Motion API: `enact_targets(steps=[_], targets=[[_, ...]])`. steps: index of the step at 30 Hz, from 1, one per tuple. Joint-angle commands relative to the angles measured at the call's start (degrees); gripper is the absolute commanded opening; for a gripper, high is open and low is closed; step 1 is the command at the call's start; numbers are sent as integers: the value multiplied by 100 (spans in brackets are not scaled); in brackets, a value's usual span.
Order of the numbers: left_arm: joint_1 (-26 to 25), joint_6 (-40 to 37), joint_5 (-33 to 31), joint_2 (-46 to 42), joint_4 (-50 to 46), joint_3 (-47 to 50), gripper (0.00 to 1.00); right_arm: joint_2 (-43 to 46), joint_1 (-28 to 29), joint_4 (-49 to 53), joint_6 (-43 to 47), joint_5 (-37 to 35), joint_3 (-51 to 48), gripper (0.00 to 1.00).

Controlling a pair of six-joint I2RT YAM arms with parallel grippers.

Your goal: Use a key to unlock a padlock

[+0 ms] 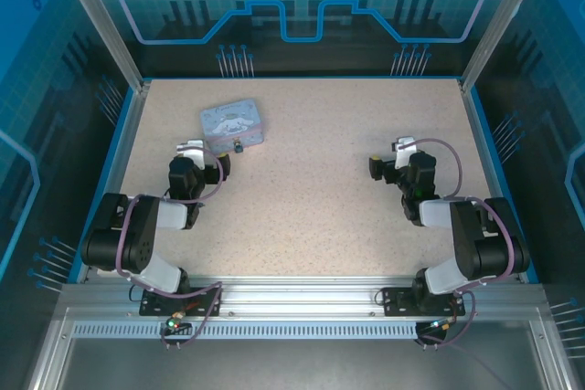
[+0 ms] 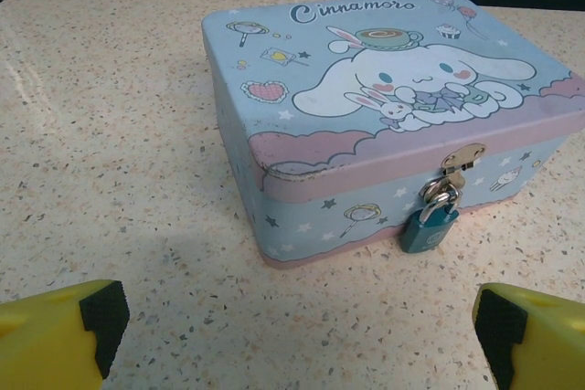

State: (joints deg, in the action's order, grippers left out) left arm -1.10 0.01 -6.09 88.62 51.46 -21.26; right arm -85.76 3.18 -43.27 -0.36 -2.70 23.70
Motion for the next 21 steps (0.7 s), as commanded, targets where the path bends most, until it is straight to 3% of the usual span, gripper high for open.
enact_targets(steps=[1, 4, 9, 12, 14, 16, 21], targets=[[49, -19, 144, 9, 19, -103, 99, -10, -97, -17, 21, 185, 92, 100], [49, 24, -42, -285, -295, -155, 99, 469, -87, 783, 53, 196, 348, 100], [42, 96, -315, -1025, -1595, -554, 99, 1431, -85, 1843, -282, 32, 608, 100], [44, 327, -458, -1421, -1842, -691, 99, 1778, -97, 2995, -1324, -513, 1126, 100], [49, 598, -419, -1654, -2058, -847, 99, 1746, -129, 4721, -2421, -1189, 1947, 100], [48, 935, -430, -1846, -2774, -1208, 99, 1535, -138, 5643, -2653, -1229, 2461, 100], [51, 1608, -641, -1564, -5244, -2850, 99, 1251, 53, 5882, -2636, -671, 2581, 100]])
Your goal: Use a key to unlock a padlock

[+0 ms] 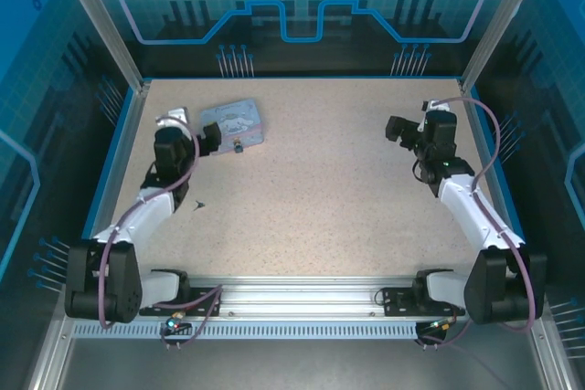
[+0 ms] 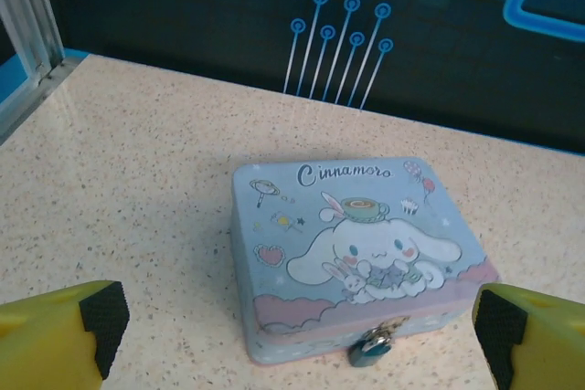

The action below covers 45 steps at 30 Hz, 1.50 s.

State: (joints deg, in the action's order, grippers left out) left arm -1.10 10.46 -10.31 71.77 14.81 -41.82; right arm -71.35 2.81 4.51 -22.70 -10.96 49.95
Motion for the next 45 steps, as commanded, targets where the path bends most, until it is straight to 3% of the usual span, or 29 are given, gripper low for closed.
enact_targets(steps=[1, 6, 8, 16, 25, 36, 45], targets=[[49, 600, -176, 300, -2043, -1191, 99, -187, 170, 1097, -431, 298, -83, 100], [49, 572, 171, 1355, -3866, -2958, 99, -151, 669, 1219, -580, 907, -155, 97], [53, 551, 252, 1781, -4307, -3503, 99, -117, 1006, 1388, -638, 847, -94, 96], [65, 323, 395, 3743, -5635, -5743, 99, -91, 2260, 1571, -757, 778, 136, 96], [145, 97, 58, 5452, -6361, -7532, 99, -275, 2575, 1605, -864, 846, 342, 97], [163, 242, 282, 6217, -6465, -8232, 99, -195, 2545, 1619, -752, 619, 477, 99], [78, 708, 1182, 5652, -5506, -7129, 99, -362, 2505, 1536, -954, 709, 635, 99]])
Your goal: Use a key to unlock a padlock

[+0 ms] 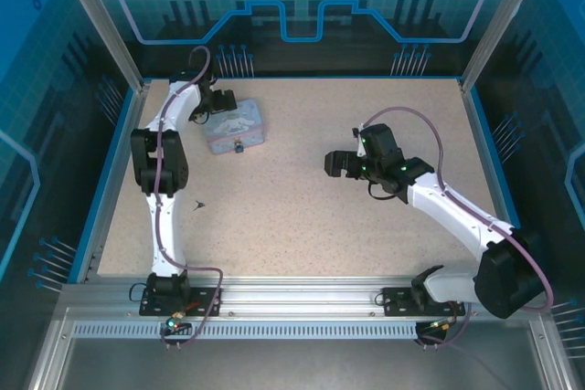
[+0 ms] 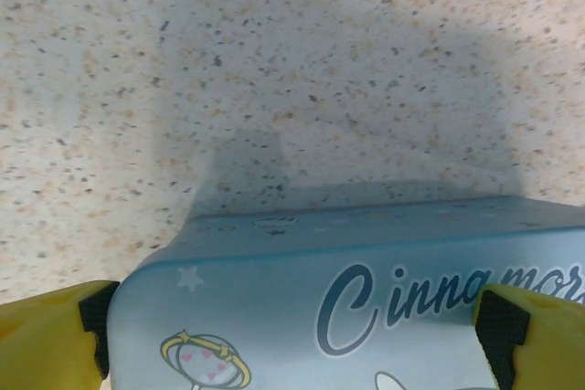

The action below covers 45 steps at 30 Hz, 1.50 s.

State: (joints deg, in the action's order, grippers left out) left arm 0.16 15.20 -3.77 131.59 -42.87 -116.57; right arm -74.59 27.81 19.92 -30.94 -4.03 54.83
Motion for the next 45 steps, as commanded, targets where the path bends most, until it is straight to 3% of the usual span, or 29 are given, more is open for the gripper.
enact_targets(steps=[1, 8, 20, 26, 33, 39, 45], targets=[[-76, 311, 608, -416, 365, 483, 99, -17, 3, -31, -164, 0, 136, 99], [-538, 662, 913, -940, 1043, 1273, 99, 80, -160, -133, -484, -21, -69, 99], [-2243, 1446, 989, -1884, 2221, 2482, 99, 566, -927, -288, -793, 253, -864, 100], [-2381, 1875, 288, -2588, 2559, 3323, 99, 419, -1618, -366, -631, 761, -731, 100], [-2364, 2019, 68, -2464, 2642, 3444, 99, -900, -2016, -426, -547, 1397, 434, 99], [-2363, 2172, 338, -2101, 2847, 3295, 99, -2283, -2021, -657, -1033, 2048, 1274, 96], [-2388, 2426, 584, -1918, 3038, 3232, 99, -3102, -1853, -1132, -1527, 2541, 1573, 89]])
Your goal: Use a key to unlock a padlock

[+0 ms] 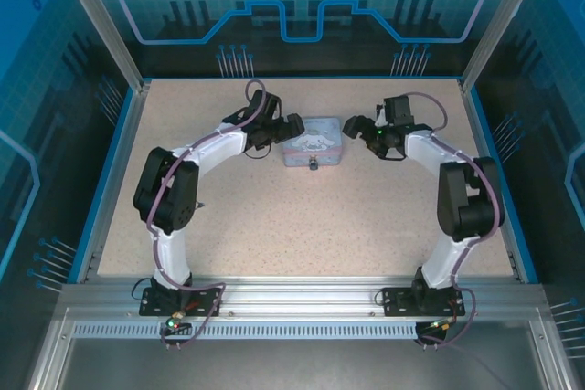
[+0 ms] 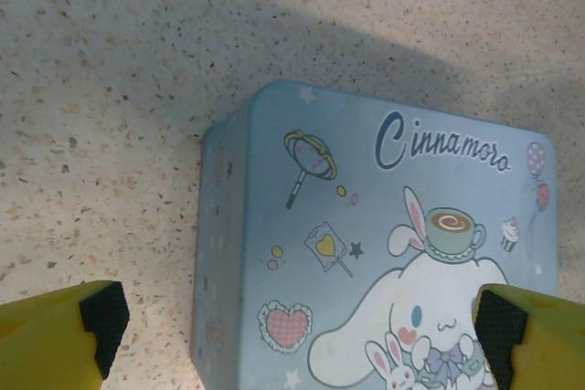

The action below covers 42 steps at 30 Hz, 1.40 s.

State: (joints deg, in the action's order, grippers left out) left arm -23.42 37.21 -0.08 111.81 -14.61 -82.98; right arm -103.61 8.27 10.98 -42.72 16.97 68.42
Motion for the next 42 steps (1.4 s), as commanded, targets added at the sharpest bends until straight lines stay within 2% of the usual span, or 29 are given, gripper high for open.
enact_targets(steps=[1, 6, 11, 15, 21, 37, 42], targets=[[-30, 266, 269, 69, 274, -97, 99, -244, 137, -275, -371, 456, 224, 89], [-65, 523, 481, 121, 648, 100, 99, -437, 322, -557, -614, 532, 179, 87], [-100, 781, 628, 165, 1013, 179, 99, -571, 375, -1039, -966, 719, 75, 79], [-186, 849, 674, 251, 1064, 98, 99, -627, 415, -1063, -1032, 767, 86, 77], [-332, 849, 691, 172, 1109, 227, 99, -515, 448, -1338, -1109, 1107, -60, 68], [-868, 1028, 411, -849, 1693, 1741, 99, 613, 906, -1462, -1122, 1029, -1367, 68], [-1096, 1178, 259, -1150, 1971, 2297, 99, 1008, 1097, -1529, -1172, 817, -1962, 72]])
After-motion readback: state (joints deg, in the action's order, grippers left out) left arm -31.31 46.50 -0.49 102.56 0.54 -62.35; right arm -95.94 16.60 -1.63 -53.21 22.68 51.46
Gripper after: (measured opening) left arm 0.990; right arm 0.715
